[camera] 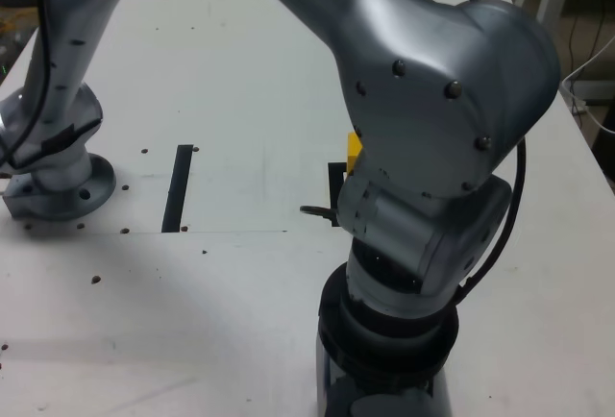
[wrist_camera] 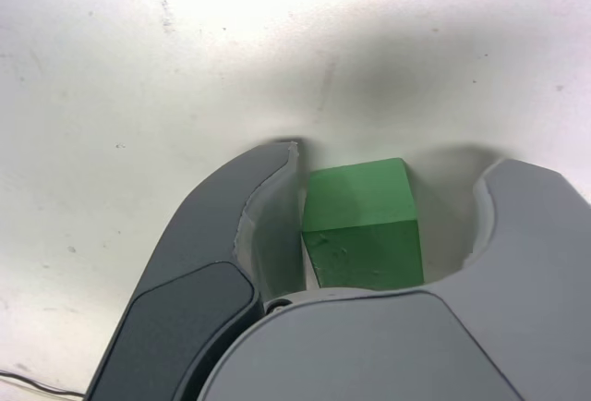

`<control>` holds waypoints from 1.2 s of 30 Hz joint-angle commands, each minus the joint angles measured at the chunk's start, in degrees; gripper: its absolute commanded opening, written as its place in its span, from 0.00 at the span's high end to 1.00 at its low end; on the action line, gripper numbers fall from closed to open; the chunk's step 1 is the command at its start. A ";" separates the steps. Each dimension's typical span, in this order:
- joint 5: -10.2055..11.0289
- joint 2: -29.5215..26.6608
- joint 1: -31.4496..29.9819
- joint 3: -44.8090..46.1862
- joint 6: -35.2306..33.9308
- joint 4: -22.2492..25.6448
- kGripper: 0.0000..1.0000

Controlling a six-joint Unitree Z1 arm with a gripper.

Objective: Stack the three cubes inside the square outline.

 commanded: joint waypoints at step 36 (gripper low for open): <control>2.44 -16.03 15.33 0.09 21.04 17.26 0.96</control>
